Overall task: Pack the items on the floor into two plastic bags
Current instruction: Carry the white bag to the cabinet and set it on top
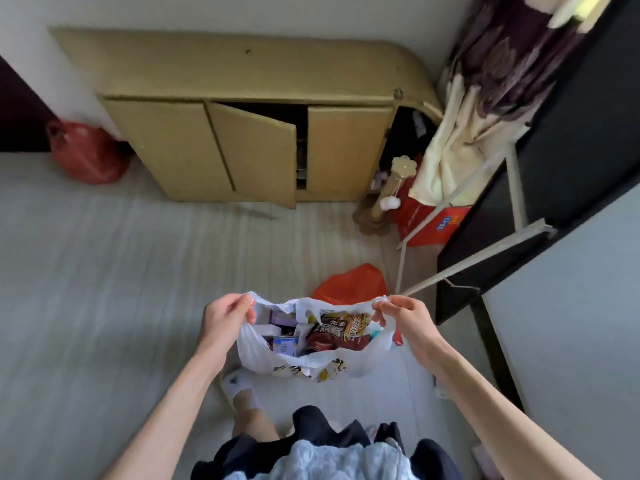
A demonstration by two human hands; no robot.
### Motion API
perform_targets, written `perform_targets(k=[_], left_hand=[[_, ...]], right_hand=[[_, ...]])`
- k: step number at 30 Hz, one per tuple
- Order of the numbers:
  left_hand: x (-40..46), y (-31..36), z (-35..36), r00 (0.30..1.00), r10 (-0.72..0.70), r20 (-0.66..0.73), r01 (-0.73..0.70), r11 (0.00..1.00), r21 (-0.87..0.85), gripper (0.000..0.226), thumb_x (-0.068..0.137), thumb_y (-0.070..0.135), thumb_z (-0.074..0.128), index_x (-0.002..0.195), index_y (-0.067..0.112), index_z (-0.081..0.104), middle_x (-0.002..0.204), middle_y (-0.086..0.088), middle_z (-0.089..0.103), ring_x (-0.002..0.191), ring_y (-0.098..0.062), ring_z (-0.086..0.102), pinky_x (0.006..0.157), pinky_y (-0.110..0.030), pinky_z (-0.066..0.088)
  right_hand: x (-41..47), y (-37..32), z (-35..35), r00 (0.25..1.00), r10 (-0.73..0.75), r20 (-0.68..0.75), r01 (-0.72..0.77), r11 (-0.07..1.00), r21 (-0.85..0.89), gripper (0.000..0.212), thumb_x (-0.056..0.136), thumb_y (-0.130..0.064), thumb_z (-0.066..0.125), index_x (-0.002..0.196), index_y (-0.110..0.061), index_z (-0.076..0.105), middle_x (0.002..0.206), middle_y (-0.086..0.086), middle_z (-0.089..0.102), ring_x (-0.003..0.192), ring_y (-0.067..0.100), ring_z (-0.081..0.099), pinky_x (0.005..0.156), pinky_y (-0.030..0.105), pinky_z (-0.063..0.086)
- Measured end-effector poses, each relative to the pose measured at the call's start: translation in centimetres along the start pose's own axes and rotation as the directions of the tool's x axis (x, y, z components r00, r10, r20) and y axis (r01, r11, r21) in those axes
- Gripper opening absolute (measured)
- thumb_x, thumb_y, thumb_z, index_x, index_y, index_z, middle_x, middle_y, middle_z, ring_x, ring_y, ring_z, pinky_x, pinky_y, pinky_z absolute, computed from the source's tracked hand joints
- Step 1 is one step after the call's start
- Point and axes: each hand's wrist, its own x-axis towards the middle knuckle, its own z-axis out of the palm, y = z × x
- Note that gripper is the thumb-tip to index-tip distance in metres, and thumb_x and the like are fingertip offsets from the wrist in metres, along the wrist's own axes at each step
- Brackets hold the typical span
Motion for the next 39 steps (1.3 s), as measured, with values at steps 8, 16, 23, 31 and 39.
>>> perform_targets(k=[8, 16, 23, 31, 39], left_hand=[[10.6, 3.5, -13.1, 0.997, 0.074, 0.015, -0.074, 0.997, 0.017, 0.032, 0.09, 0.007, 0.051, 0.059, 0.01, 0.054, 0.058, -0.006, 0.054, 0.045, 0.002, 0.047, 0.05, -0.005, 0.036], [22.5, 12.8, -20.3, 0.957, 0.285, -0.058, -0.286, 0.958, -0.007, 0.025, 0.09, 0.009, 0.051, 0.068, 0.014, 0.059, 0.048, 0.013, 0.058, 0.048, 0.003, 0.051, 0.057, -0.008, 0.039], [31.8, 21.5, -25.0, 0.908, 0.318, -0.271, -0.347, 0.936, -0.065, 0.024, 0.092, 0.01, 0.05, 0.07, 0.013, 0.06, 0.047, 0.007, 0.057, 0.044, 0.005, 0.05, 0.044, -0.005, 0.034], [41.8, 31.7, -28.1, 0.835, 0.402, -0.376, -0.468, 0.878, -0.101, 0.022, 0.092, 0.01, 0.05, 0.072, 0.008, 0.06, 0.058, -0.004, 0.051, 0.046, 0.006, 0.05, 0.054, -0.006, 0.041], [54.0, 43.0, -30.9, 0.749, 0.54, -0.384, -0.637, 0.747, -0.193, 0.022, 0.091, 0.005, 0.049, 0.071, 0.006, 0.059, 0.04, 0.011, 0.054, 0.045, 0.003, 0.049, 0.053, -0.004, 0.039]], right_hand=[[5.0, -10.8, 13.6, 0.985, -0.024, -0.173, 0.022, 1.0, -0.014, 0.025, 0.089, -0.007, 0.051, 0.067, -0.001, 0.061, 0.056, 0.006, 0.054, 0.053, 0.015, 0.046, 0.057, 0.023, 0.037], [10.9, -24.6, 20.0, 0.969, -0.218, -0.119, 0.216, 0.976, -0.026, 0.024, 0.089, -0.005, 0.05, 0.07, 0.001, 0.064, 0.052, 0.0, 0.058, 0.053, 0.015, 0.047, 0.052, 0.018, 0.04], [17.3, -38.3, 24.4, 0.921, -0.389, 0.015, 0.389, 0.921, 0.005, 0.022, 0.087, -0.006, 0.051, 0.075, 0.004, 0.067, 0.058, 0.004, 0.061, 0.052, 0.013, 0.047, 0.058, 0.022, 0.043], [23.8, -52.7, 25.7, 0.833, -0.55, 0.064, 0.541, 0.833, 0.117, 0.018, 0.086, -0.005, 0.054, 0.074, 0.004, 0.064, 0.053, 0.002, 0.058, 0.045, 0.007, 0.047, 0.048, 0.013, 0.039], [31.0, -67.3, 28.3, 0.743, -0.667, -0.056, 0.658, 0.713, 0.24, 0.023, 0.089, -0.007, 0.051, 0.068, -0.005, 0.061, 0.056, 0.002, 0.053, 0.048, 0.01, 0.043, 0.048, 0.015, 0.037]])
